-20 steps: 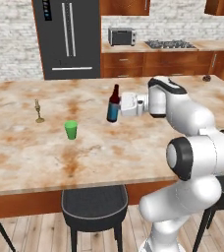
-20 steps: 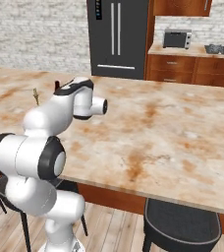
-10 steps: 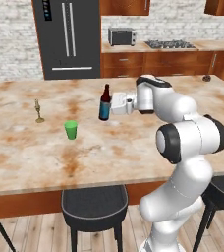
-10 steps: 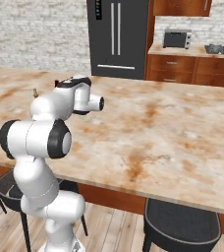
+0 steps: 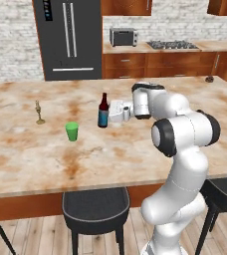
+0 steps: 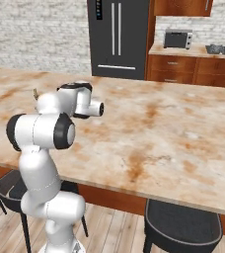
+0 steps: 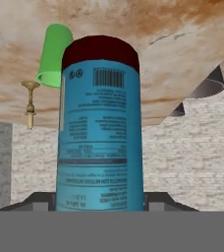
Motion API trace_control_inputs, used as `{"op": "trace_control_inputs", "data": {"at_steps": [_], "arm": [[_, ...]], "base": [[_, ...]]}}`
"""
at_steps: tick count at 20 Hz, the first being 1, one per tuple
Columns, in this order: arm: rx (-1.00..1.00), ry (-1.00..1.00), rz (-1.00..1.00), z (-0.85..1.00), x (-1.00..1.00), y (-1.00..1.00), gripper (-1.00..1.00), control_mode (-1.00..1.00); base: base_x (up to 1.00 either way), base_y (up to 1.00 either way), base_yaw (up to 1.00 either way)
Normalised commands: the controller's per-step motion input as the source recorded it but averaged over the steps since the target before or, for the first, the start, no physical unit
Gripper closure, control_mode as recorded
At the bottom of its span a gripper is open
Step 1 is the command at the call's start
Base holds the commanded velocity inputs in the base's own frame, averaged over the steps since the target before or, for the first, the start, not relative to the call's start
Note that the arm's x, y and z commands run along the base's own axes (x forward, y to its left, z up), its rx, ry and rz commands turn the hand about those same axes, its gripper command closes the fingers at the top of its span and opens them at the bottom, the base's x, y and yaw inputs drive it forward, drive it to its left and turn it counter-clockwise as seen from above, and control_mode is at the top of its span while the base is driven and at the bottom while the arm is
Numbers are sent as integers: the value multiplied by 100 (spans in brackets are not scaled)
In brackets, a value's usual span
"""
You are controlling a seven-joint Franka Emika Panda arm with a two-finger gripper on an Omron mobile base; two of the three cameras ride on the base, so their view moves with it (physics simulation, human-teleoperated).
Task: Open the cabinet directly in front. Then move the beer and the cup to the dining counter with the candle on it.
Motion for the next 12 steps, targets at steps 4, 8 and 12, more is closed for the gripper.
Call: {"op": "trace_control_inputs", "data": {"at_steps": [4, 8, 12], "arm": [[-2, 0, 0, -59, 15, 0, 100, -100], [0, 4, 0, -46, 26, 14, 100, -100], [0, 1, 0, -44, 53, 50, 100, -100]], "base": [[0, 0, 0], [0, 0, 0], [0, 0, 0]]}}
